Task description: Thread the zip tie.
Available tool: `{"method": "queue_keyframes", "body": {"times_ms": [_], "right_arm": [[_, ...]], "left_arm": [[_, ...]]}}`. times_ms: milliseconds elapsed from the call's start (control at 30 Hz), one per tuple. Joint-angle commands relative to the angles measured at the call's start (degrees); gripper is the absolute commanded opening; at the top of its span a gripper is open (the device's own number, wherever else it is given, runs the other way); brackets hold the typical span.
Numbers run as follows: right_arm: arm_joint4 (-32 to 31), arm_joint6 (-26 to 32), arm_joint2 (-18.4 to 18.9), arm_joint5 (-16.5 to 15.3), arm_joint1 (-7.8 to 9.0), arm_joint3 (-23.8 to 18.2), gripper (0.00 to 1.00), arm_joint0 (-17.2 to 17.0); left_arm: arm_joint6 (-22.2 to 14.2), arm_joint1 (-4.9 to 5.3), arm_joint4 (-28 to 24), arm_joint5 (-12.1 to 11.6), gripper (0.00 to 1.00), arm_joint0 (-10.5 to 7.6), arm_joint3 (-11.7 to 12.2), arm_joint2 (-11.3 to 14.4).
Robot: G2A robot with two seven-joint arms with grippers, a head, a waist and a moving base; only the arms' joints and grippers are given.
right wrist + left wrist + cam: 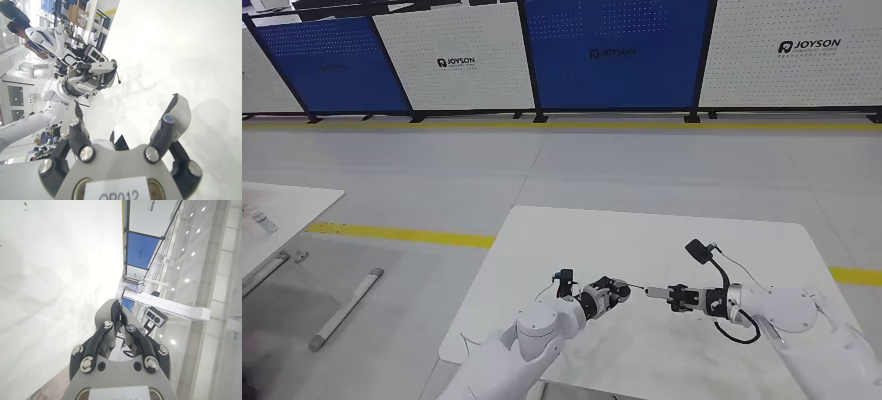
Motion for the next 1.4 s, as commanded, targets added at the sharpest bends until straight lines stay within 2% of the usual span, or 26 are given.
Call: {"method": "queue_keyframes", "body": {"times_ms": [0,133,367,633,800,833,900,1000,1067,1200,1233,1300,1367], "right_arm": [[0.0,0.0,0.0,0.01,0.0,0.0,1.0,0.0],[-3.04,-1.6,-0.16,-1.27,0.05,-1.29,1.0,-0.4],[-11.65,1.44,-1.97,-1.16,-0.17,-2.47,1.0,3.13],[-11.67,1.16,-2.06,-1.15,-0.19,-2.53,1.0,2.83],[-10.93,0.76,-1.73,-2.92,-0.31,-2.34,1.0,2.82],[-11.1,0.78,-1.75,-3.03,-0.34,-2.49,0.8,2.93],[-11.2,0.96,-1.79,-2.73,-0.41,-2.68,0.46,3.07],[-11.98,1.89,-2.04,-1.52,-0.52,-2.81,0.3,3.77],[-12.28,2.52,-2.35,-1.24,-0.66,-2.77,0.24,4.25],[-12.4,3.21,-2.96,-0.88,-0.97,-2.43,0.24,5.04],[-12.32,3.46,-3.13,-0.93,-1.05,-2.3,0.29,5.2],[-12.27,4.04,-3.49,-1.03,-1.25,-1.82,0.24,5.78],[-12.26,4.32,-3.84,-1.12,-1.42,-1.54,0.26,6.13]], "left_arm": [[0.0,0.0,0.0,0.0,0.0,0.0,0.0,0.0],[-0.58,-0.08,0.41,-0.71,0.0,0.07,0.11,0.34],[0.49,-0.16,1.66,-1.16,0.0,0.03,-0.54,0.18],[0.63,-0.17,1.52,-1.16,0.0,0.03,-0.51,0.05],[0.72,-0.28,2.12,-1.24,0.0,0.35,-0.67,0.49],[0.75,-0.29,2.12,-1.16,0.0,0.41,-0.74,0.47],[0.77,-0.31,2.15,-1.03,0.0,0.46,-0.81,0.42],[0.76,-0.33,2.32,-0.88,0.0,0.62,-1.05,0.42],[0.61,-0.32,2.6,-0.97,0.0,0.9,-1.43,0.44],[0.24,-0.22,3.45,-1.09,0.0,1.49,-2.22,0.34],[0.16,-0.19,3.74,-1.09,0.0,1.65,-2.39,0.34],[-0.24,-0.12,4.33,-0.95,0.0,2.06,-2.88,0.41],[-0.51,-0.05,4.75,-0.86,0.0,2.37,-3.23,0.37]]}}
